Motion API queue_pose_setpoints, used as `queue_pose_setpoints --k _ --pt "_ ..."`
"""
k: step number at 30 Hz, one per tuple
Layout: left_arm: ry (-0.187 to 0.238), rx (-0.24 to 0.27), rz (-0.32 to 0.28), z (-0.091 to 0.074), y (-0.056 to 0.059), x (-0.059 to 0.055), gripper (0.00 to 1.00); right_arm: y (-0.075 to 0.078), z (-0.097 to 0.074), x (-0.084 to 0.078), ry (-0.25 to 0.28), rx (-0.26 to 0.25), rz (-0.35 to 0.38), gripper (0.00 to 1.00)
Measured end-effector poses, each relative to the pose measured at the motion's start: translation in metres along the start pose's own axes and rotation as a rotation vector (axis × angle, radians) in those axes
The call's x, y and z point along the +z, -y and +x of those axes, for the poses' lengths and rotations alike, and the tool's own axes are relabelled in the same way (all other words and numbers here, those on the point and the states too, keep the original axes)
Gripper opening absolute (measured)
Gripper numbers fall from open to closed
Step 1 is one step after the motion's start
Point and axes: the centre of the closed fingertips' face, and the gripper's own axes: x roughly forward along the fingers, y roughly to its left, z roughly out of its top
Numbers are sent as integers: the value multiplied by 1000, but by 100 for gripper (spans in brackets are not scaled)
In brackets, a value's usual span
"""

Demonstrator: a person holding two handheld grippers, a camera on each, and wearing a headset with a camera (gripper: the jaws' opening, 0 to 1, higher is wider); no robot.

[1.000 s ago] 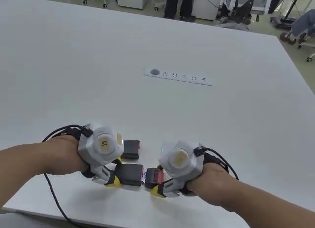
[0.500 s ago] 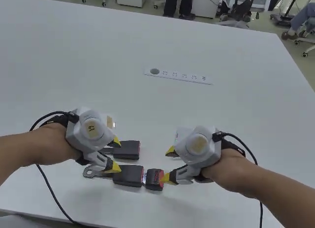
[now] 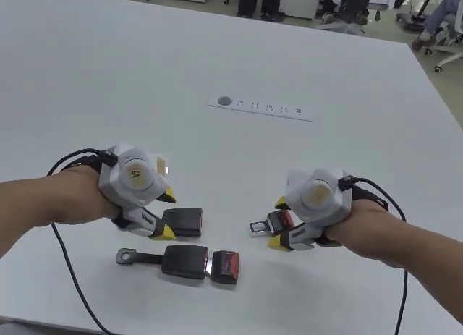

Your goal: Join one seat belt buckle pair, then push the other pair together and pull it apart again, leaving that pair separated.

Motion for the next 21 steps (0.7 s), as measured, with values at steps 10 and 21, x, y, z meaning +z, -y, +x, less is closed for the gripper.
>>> queue_pose_setpoints --k 10,21 --pt "-15 -11 42 10 -14 -1 42 9 8 -8 -40 25 -46 42" --pt "-55 -74 64 30 -9 -18 39 14 18 -19 -95 88 -117 33"
